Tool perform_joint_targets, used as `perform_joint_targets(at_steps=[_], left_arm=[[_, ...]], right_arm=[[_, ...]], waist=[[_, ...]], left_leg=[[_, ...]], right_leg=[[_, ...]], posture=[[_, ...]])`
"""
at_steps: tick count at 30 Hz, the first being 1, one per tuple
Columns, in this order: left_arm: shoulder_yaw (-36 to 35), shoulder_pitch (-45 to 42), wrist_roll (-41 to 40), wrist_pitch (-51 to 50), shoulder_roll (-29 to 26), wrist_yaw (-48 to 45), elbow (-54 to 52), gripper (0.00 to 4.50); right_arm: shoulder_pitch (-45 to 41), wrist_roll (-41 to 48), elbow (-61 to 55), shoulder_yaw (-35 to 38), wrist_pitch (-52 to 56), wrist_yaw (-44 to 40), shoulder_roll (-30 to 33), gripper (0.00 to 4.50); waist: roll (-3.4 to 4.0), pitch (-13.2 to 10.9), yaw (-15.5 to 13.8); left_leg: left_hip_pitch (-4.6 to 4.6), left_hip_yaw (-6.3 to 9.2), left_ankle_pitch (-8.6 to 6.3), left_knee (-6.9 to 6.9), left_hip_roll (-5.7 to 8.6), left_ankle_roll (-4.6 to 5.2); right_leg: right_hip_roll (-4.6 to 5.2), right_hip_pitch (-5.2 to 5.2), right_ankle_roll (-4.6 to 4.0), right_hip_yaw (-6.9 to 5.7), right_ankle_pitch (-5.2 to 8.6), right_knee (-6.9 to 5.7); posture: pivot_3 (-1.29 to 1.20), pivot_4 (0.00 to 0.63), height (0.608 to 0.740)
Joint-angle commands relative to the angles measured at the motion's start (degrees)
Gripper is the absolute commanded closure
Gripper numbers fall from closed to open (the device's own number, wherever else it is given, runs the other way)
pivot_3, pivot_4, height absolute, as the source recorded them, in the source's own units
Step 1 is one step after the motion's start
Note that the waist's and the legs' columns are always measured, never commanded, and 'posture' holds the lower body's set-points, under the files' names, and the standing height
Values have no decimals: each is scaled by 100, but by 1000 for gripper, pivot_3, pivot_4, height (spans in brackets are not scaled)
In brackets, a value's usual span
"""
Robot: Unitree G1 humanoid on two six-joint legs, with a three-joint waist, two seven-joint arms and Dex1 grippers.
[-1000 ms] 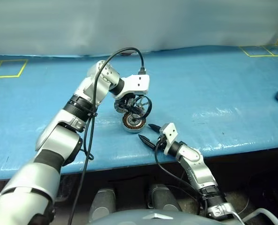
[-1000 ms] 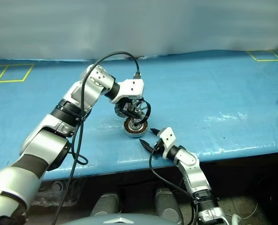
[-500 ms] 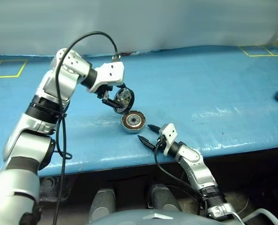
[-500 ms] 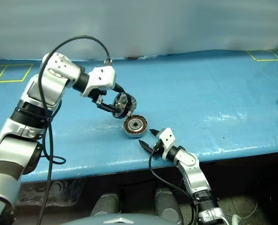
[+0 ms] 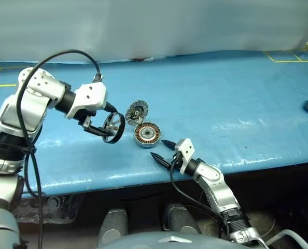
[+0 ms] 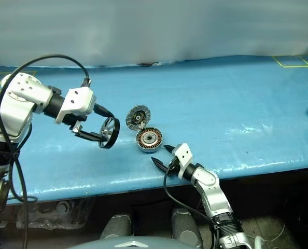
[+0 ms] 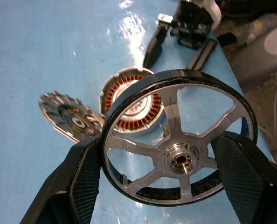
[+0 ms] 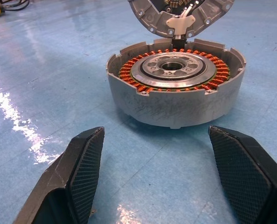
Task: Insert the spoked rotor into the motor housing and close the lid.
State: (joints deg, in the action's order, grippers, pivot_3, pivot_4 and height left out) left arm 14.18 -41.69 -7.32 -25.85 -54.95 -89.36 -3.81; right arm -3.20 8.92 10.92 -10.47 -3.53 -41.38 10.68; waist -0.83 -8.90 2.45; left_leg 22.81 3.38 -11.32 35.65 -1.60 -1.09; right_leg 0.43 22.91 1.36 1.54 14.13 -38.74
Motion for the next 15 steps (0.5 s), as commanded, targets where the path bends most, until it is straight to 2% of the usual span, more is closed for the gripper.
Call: perform_joint_targets(at_steps=[1,6,10,11,12,15], left_arm=[[80,225,263,115,-298,109,-167,1087],[448,444,929,256,-30,864,285,1087],[807,335,1523,579,416,1500,996,1087],[921,280,1675,696,483,1560,1188,351],[1016,225,1810,859,536,1611,1376,93],[1205,16,2078,1180,698,1707,1916,17]], right_arm=[[192,18,97,-170,111,-69,-62,736],[266,45,16,-246,165,-70,-136,736],[272,14,-28,-278,186,-48,-186,736],[277,7,-47,-284,188,-39,-191,701],[284,3,-66,-285,188,-27,-193,701],[343,0,-159,-272,187,30,-187,701]], waist=[[0,0,-9],[-3,2,-33],[-6,3,-29],[-7,3,-22],[-8,3,-18],[-8,3,-21]], left_leg=[[-1,0,0,-1,-1,0],[-10,1,0,-2,-2,0],[-13,2,0,-1,-2,0],[-13,0,0,-2,-2,0],[-12,0,0,-3,-2,0],[-12,2,0,-10,-3,0]], right_leg=[[0,0,-1,-1,1,0],[-1,-7,-3,-2,2,0],[-2,-10,-2,-2,2,-1],[-2,-9,-2,-1,2,-1],[-3,-7,-2,-1,2,-1],[-6,-5,-7,-2,5,-1]], posture=[[0,150,740],[0,150,740],[0,150,740],[0,150,740],[0,150,740],[0,150,740]])
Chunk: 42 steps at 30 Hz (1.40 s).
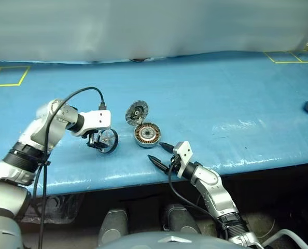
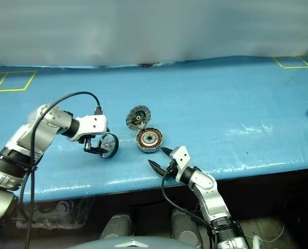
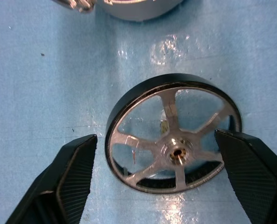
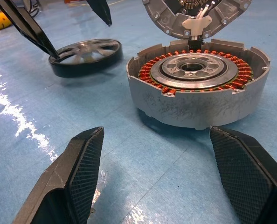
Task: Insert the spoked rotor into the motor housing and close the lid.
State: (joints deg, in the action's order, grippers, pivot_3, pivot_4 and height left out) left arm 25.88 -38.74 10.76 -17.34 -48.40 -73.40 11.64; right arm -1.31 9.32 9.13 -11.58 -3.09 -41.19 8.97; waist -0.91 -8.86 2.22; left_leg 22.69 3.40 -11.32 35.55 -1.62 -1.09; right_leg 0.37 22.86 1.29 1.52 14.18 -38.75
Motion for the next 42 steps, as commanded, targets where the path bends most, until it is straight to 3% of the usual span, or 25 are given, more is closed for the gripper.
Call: perform_joint_targets(at_steps=[1,6,13,24,28,31,42], left_arm=[[55,-349,297,405,94,86,535,17],[-150,-726,135,501,256,-124,886,17],[-380,-1250,-393,539,156,-1105,583,17],[63,-1314,-475,494,172,-1910,-32,17],[241,-1285,-446,516,178,-1910,16,880],[256,-1300,-291,579,239,-1791,118,1898],[366,-1189,215,50,346,-1538,680,1898]], right_arm=[[184,-39,-15,-153,143,40,-11,701],[375,-19,-154,-113,150,148,36,701],[466,-34,-169,-146,139,220,25,701],[355,-35,-67,-158,76,315,-53,701],[382,-36,-70,-163,61,357,-82,701],[420,-25,-75,-158,49,384,-87,701],[439,-18,-35,-171,16,443,-157,701]], waist=[[0,0,-2],[0,0,-11],[-1,0,-11],[-1,0,1],[-1,0,3],[-1,0,4],[-1,0,8]], left_leg=[[0,0,0,-2,-2,0],[2,1,-1,-6,-2,1],[6,1,-1,-5,2,1],[2,1,-1,-3,0,1],[0,2,-1,-2,-2,1],[1,2,-1,-2,-2,1],[0,3,-1,-1,-2,1]], right_leg=[[-2,2,-1,0,0,0],[-2,3,-6,-3,4,0],[4,3,-5,-4,5,2],[2,0,-6,-3,5,0],[0,-1,-6,-3,5,-2],[-1,-1,-6,-2,5,-2],[-2,0,-6,-3,5,-2]], posture=[[0,150,740],[0,150,740],[0,150,740],[0,150,740],[0,150,740],[0,150,740],[0,150,740]])
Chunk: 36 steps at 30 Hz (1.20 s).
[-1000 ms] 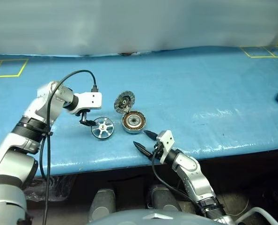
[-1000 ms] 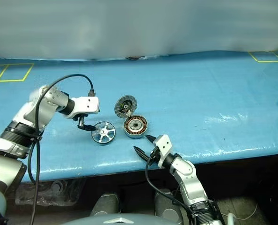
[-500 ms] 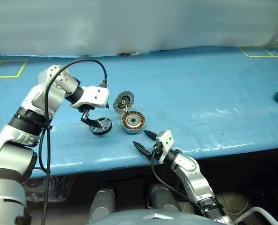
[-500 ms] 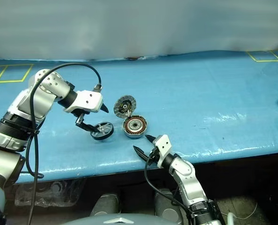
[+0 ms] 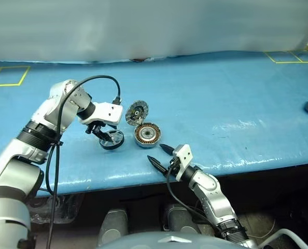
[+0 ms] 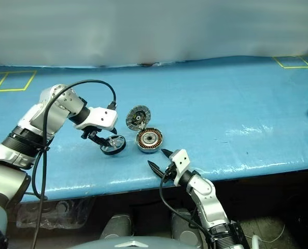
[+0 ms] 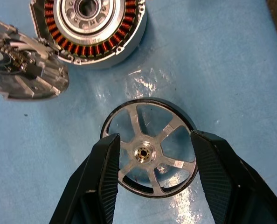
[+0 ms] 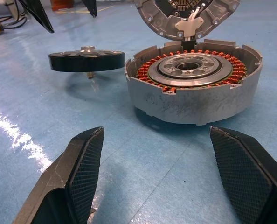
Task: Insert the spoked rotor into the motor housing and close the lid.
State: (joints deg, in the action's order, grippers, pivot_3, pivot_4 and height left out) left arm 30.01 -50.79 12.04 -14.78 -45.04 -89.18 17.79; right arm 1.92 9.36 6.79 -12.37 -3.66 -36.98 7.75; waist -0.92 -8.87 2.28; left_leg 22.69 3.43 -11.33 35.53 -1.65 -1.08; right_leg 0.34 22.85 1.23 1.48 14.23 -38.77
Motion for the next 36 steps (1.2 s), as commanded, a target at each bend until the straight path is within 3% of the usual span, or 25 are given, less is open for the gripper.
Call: perform_joint_targets(at_steps=[1,10,36], left_arm=[[-62,46,76,-318,25,25,62,1898],[-55,30,120,-677,243,91,204,1898],[186,-487,448,-215,818,127,1400,1898]], right_arm=[[121,-25,197,-97,73,20,-41,701],[130,-37,183,-124,104,-7,-34,701],[189,-36,103,-112,118,62,-15,701]], waist=[[0,0,1],[-1,0,1],[-2,0,-1]], left_leg=[[0,0,0,0,0,0],[0,1,0,-1,0,0],[2,2,-1,-3,0,1]], right_leg=[[0,0,0,0,0,0],[0,0,0,-1,0,0],[0,0,-3,-2,2,0]], posture=[[0,150,740],[0,150,740],[0,150,740]])
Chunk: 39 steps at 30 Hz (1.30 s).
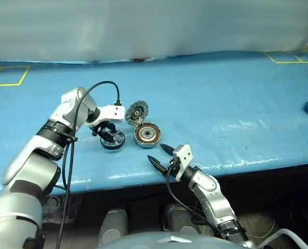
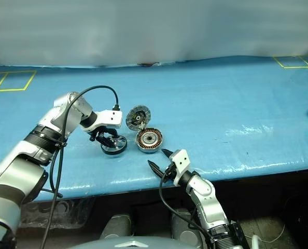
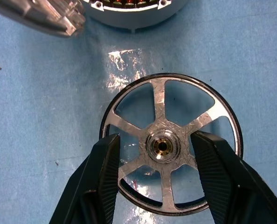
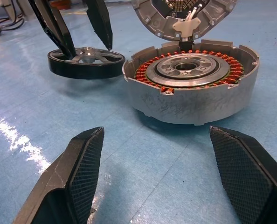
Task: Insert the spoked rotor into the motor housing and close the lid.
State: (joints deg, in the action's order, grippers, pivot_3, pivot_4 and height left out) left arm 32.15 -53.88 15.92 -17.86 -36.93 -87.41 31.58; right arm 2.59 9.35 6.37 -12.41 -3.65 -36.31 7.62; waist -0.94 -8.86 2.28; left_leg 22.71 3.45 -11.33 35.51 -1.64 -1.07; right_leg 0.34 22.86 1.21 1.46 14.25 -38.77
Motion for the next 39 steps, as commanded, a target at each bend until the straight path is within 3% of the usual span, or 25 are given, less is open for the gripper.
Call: perform_joint_targets(at_steps=[1,16,39], left_arm=[[-23,-182,72,98,9,-62,31,1898],[-20,127,220,-311,-265,-330,-410,1898],[63,303,322,-243,-156,-13,-518,1898]], right_arm=[[125,-35,143,-106,117,-2,-1,701],[71,-33,200,-121,116,-25,-16,701],[45,-5,153,-115,166,-32,56,701]], waist=[[0,0,-2],[0,0,-6],[0,0,0]], left_leg=[[0,0,0,0,0,0],[0,2,0,0,0,0],[-1,2,0,2,0,0]], right_leg=[[0,0,0,0,0,0],[0,0,-1,-1,1,0],[0,-1,-1,0,0,-1]], posture=[[0,150,740],[0,150,740],[0,150,740]])
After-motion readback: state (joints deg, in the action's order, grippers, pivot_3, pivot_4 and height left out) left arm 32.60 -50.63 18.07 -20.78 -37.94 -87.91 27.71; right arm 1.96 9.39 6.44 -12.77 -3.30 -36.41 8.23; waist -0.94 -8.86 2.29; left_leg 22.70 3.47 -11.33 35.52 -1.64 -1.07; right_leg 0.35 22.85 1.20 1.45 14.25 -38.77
